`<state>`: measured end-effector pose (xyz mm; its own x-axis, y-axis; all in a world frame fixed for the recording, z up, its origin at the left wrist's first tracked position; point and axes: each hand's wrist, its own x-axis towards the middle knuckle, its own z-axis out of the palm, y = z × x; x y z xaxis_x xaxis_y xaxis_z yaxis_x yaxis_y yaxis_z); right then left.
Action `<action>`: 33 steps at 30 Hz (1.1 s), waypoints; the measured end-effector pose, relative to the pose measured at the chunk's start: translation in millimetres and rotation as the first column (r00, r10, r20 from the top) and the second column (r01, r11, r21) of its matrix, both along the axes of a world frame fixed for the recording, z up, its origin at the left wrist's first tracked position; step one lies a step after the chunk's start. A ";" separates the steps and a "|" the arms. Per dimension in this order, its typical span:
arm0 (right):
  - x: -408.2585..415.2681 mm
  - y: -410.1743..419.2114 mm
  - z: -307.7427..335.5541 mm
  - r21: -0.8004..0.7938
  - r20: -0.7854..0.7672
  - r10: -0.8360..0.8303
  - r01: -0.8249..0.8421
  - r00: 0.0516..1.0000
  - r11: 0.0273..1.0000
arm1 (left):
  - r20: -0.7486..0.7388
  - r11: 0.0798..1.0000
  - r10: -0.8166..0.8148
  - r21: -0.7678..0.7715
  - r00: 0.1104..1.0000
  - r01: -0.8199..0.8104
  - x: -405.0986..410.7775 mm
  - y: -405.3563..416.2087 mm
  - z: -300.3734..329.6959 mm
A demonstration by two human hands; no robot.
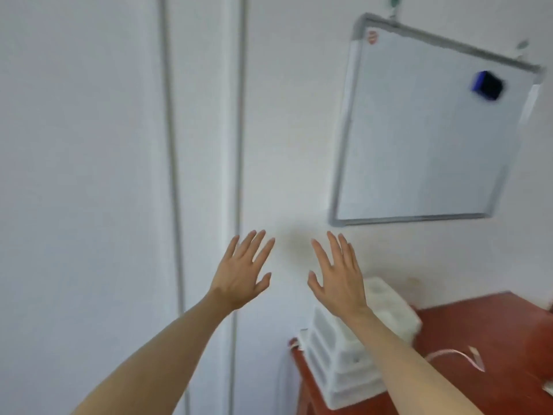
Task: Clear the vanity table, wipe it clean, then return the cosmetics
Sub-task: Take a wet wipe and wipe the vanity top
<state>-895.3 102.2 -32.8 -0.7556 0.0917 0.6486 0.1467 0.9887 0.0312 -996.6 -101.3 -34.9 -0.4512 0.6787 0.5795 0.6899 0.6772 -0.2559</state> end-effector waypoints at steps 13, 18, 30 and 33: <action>-153.4 -431.2 -6.1 0.043 -0.076 0.699 -0.698 0.711 0.714 | 0.016 0.693 0.721 -0.024 0.693 -0.721 21.2 -454.6 -2.6; -165.6 -588.1 -11.1 0.052 -0.068 0.863 -0.862 0.501 0.504 | 0.027 0.483 0.876 -0.043 0.482 -0.875 64.4 -582.6 -8.3; -226.5 -860.6 -19.6 0.080 -0.024 0.995 -0.992 0.096 0.097 | 0.016 0.091 0.996 -0.043 0.091 -0.995 75.5 -783.9 -14.5; -246.4 -917.9 -12.9 0.088 -0.011 0.999 -0.996 0.030 0.031 | 0.041 0.018 0.999 -0.003 0.018 -1.000 65.0 -823.0 -7.1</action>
